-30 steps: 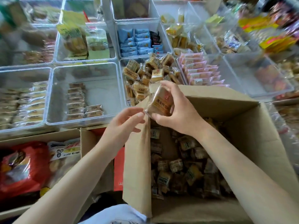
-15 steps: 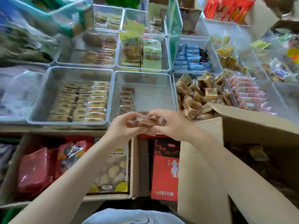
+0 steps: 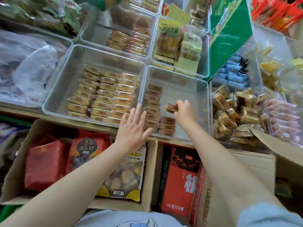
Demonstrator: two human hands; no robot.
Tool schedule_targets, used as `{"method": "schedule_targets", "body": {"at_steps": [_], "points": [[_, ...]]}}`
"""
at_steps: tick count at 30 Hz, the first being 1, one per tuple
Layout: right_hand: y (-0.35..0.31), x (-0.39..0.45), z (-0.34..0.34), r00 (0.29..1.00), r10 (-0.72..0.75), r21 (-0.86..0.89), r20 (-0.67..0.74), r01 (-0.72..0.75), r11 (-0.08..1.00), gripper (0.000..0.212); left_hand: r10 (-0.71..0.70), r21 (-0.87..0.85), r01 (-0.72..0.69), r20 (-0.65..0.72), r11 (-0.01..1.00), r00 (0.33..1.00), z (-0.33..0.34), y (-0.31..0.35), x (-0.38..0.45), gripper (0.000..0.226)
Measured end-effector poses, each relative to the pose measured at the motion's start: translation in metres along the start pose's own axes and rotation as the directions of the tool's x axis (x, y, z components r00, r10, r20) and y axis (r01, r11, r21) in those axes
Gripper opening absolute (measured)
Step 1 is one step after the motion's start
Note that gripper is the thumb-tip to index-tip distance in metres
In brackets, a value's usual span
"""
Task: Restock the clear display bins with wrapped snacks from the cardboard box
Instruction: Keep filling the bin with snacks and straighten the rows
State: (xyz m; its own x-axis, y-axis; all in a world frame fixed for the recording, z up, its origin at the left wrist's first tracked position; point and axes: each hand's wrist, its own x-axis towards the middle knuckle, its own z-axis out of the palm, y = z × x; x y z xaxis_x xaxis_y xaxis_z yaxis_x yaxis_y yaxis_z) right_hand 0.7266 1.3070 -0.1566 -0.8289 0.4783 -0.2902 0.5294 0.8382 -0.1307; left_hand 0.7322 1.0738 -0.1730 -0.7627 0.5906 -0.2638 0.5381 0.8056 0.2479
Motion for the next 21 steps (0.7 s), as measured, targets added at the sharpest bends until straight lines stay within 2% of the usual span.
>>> {"method": "schedule_targets", "body": {"at_steps": [5, 12, 17, 21], "points": [[-0.001, 0.018, 0.031, 0.982, 0.020, -0.099, 0.190, -0.001, 0.995, 0.036, 0.013, 0.007, -0.013, 0.017, 1.000, 1.000, 0.001, -0.002, 0.002, 0.084], [-0.016, 0.010, 0.037, 0.980, -0.071, -0.362, 0.186, 0.136, 0.922, 0.032, 0.015, 0.019, -0.015, 0.009, 1.000, 1.000, 0.000, 0.000, 0.002, 0.084], [-0.020, 0.000, 0.036, 0.958, -0.084, -0.385, 0.276, 0.190, 0.903, 0.045, 0.004, 0.038, -0.005, 0.033, 0.999, 0.999, -0.002, -0.001, 0.002, 0.084], [-0.011, -0.022, 0.009, 0.926, -0.117, -0.274, 0.358, 0.224, 0.935, 0.061, 0.002, 0.024, -0.003, 0.050, 1.000, 0.999, -0.004, 0.000, 0.001, 0.081]]}}
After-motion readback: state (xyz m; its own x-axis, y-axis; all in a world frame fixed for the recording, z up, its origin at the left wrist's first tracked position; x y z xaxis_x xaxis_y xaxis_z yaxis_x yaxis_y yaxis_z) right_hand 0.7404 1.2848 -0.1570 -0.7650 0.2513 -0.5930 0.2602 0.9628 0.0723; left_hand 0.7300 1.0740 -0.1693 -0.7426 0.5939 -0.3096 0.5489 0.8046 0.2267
